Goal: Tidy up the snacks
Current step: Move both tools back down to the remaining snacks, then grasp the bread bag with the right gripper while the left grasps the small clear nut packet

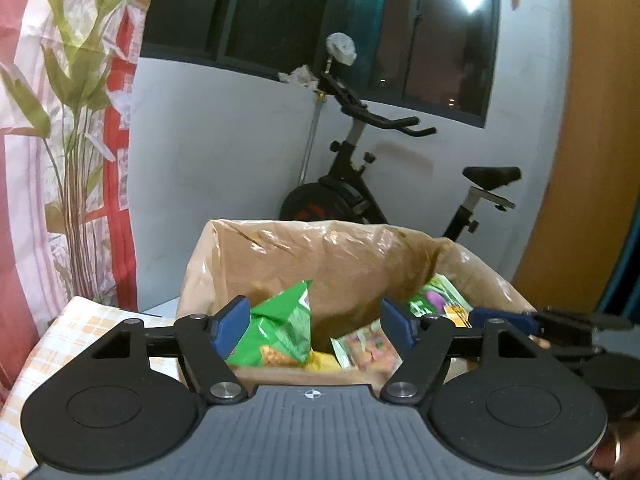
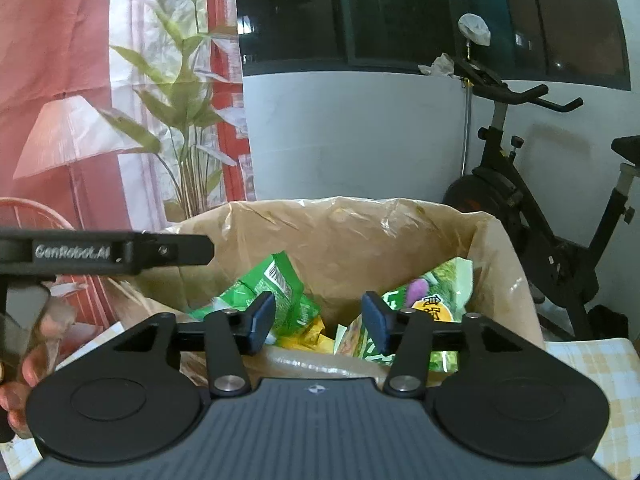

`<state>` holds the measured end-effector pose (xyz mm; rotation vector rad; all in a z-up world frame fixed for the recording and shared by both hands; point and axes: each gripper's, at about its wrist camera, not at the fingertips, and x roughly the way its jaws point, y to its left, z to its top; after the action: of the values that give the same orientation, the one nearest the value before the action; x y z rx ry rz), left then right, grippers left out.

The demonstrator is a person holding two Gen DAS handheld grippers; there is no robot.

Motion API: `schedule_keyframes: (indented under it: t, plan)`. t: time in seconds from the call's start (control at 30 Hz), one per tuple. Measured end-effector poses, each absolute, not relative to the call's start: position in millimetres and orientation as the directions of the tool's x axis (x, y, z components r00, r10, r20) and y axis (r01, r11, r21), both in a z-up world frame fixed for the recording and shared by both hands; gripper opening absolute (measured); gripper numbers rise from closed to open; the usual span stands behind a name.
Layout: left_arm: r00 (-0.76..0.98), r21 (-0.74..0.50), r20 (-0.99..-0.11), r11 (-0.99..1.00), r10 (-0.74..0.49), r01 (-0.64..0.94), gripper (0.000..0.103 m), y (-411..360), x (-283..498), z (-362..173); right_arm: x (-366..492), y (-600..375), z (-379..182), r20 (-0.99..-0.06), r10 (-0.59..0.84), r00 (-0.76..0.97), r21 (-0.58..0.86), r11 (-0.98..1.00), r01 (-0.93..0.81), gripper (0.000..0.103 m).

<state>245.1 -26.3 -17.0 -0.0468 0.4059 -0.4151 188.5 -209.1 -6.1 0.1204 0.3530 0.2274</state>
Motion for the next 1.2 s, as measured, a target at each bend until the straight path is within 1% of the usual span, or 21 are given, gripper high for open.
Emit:
schedule_keyframes:
  t: [0.23, 0.4, 0.47, 0.57, 0.6, 0.73, 0.83, 0.93, 0.97, 1.07, 1.17, 1.2]
  plan:
    - [0.831, -0.119, -0.372, 0.910, -0.413, 0.398, 0.074, -12, 213, -16, 146, -211, -4, -0.273, 0.261, 0.926, 0.151, 0.962, -0.227, 0.054]
    - [0.823, -0.153, -0.378, 0.906, -0.423, 0.395, 0.074, -6, 197, -24, 123, -214, -11, -0.280, 0.306, 0.910, 0.180, 0.948, -0.263, 0.056]
    - [0.818, -0.169, -0.390, 0.906, -0.423, 0.388, 0.074, -5, 191, -31, 115, -212, -17, -0.303, 0.318, 0.898, 0.167, 0.946, -0.279, 0.057]
    - [0.803, -0.196, -0.416, 0.905, -0.426, 0.378, 0.074, -4, 184, -47, 105, -202, -30, -0.342, 0.314, 0.886, 0.110, 0.949, -0.295, 0.057]
    - [0.801, -0.195, -0.428, 0.908, -0.420, 0.372, 0.074, -4, 182, -52, 102, -198, -35, -0.357, 0.318, 0.878, 0.094, 0.948, -0.305, 0.059]
    - [0.784, -0.174, -0.481, 0.920, -0.391, 0.352, 0.074, -4, 174, -79, 98, -190, -62, -0.419, 0.351, 0.837, 0.112, 0.935, -0.336, 0.072]
    - [0.763, -0.187, -0.520, 0.923, -0.383, 0.335, 0.073, 1, 171, -96, 98, -184, -84, -0.477, 0.365, 0.800, 0.124, 0.929, -0.349, 0.082]
    - [0.747, -0.216, -0.547, 0.925, -0.379, 0.312, 0.072, 9, 170, -110, 101, -174, -105, -0.550, 0.360, 0.754, 0.097, 0.924, -0.370, 0.085]
    - [0.741, -0.225, -0.555, 0.926, -0.377, 0.302, 0.071, 12, 170, -114, 102, -171, -112, -0.574, 0.360, 0.735, 0.087, 0.920, -0.383, 0.085]
    - [0.718, -0.259, -0.582, 0.924, -0.381, 0.280, 0.063, 17, 167, -127, 104, -162, -125, -0.614, 0.366, 0.699, 0.071, 0.908, -0.413, 0.089]
    - [0.701, -0.269, -0.603, 0.925, -0.379, 0.269, 0.062, 20, 166, -135, 104, -157, -135, -0.637, 0.378, 0.672, 0.074, 0.897, -0.435, 0.091]
    - [0.697, -0.271, -0.609, 0.925, -0.379, 0.266, 0.060, 21, 166, -136, 104, -157, -136, -0.636, 0.377, 0.674, 0.069, 0.897, -0.437, 0.093]
